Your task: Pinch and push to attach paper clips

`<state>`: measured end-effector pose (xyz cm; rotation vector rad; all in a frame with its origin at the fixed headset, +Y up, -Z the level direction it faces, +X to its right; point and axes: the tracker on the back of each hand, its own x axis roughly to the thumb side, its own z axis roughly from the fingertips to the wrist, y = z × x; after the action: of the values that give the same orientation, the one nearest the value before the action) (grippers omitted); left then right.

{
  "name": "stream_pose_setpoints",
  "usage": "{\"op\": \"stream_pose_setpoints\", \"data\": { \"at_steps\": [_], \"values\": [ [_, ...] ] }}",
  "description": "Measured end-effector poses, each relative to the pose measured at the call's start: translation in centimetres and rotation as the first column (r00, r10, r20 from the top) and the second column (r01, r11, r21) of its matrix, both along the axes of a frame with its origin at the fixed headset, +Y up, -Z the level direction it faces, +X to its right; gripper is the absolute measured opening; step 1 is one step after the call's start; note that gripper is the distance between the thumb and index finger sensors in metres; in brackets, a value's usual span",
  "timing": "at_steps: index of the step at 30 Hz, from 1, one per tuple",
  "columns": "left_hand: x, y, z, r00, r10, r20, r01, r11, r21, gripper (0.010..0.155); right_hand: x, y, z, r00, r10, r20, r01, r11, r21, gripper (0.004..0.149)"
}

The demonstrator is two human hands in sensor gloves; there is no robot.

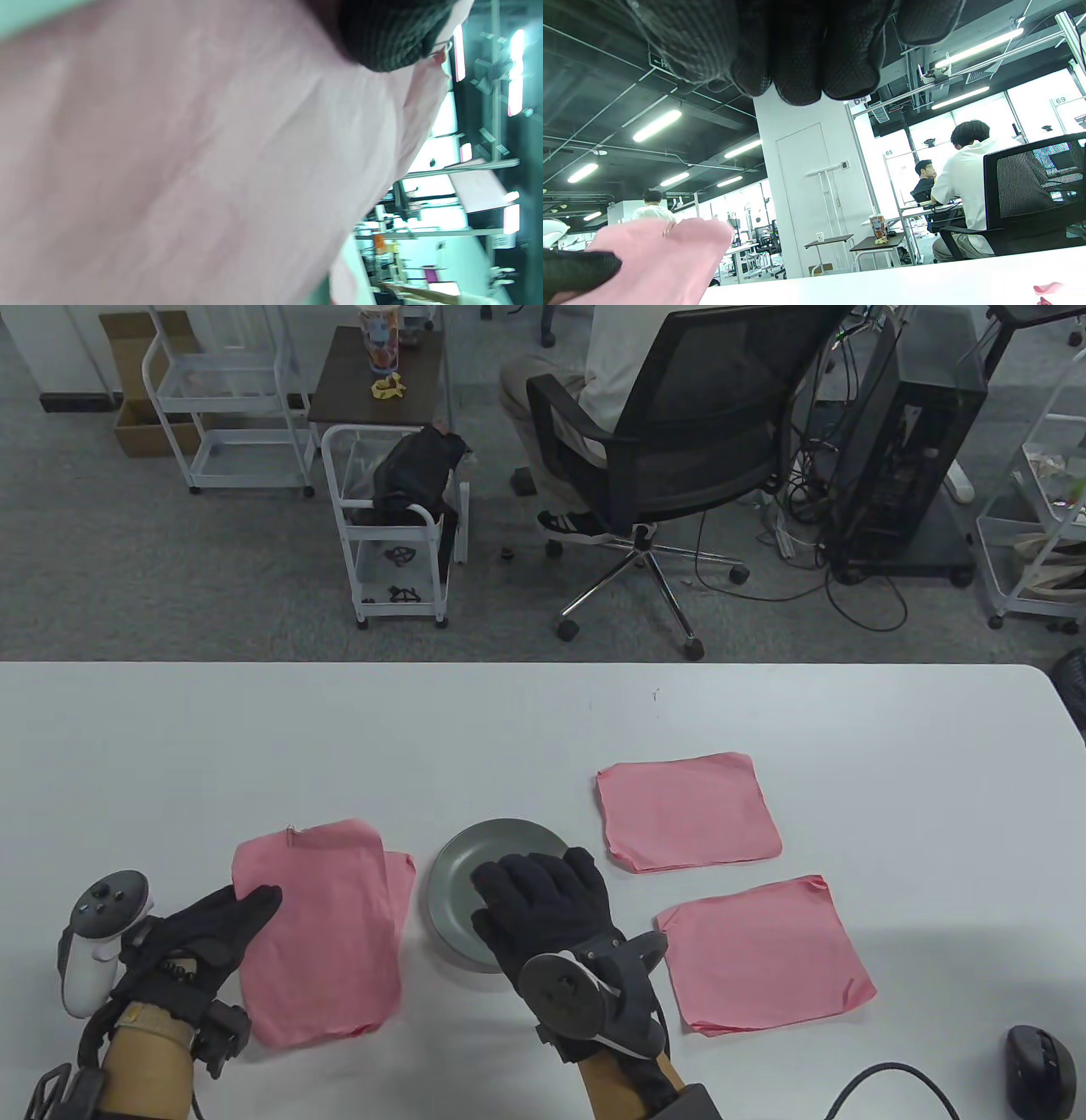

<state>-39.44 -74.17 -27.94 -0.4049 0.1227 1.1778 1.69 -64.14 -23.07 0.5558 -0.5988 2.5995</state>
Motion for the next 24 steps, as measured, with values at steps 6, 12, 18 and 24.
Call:
{"op": "stream_pose_setpoints", "data": {
  "at_steps": [6, 12, 18, 24],
  "values": [
    [1.3, 0.3, -1.8, 0.983, -0.182, 0.015, 0.183, 0.981, -0.066, 0.045, 0.1, -0.1, -0.2, 1.000, -0.009, -0.011, 0.009, 1.000, -0.016, 0.048],
    [3.4, -0.2, -4.2, 0.873, -0.487, -0.023, 0.482, 0.871, -0.096, 0.045, 0.0, -0.5, -0.4, 1.000, 0.022, -0.018, -0.023, 0.999, -0.049, 0.048],
    [5.5, -2.2, -5.1, 0.642, -0.767, -0.006, 0.763, 0.639, -0.095, 0.050, 0.5, -1.1, -1.0, 0.999, 0.046, 0.010, -0.045, 0.996, -0.071, 0.049],
    [6.6, -3.2, -5.0, 0.456, -0.890, -0.006, 0.885, 0.455, -0.100, 0.078, 0.7, -2.1, -1.8, 0.998, 0.057, 0.038, -0.052, 0.992, -0.115, 0.050]
  ]
}}
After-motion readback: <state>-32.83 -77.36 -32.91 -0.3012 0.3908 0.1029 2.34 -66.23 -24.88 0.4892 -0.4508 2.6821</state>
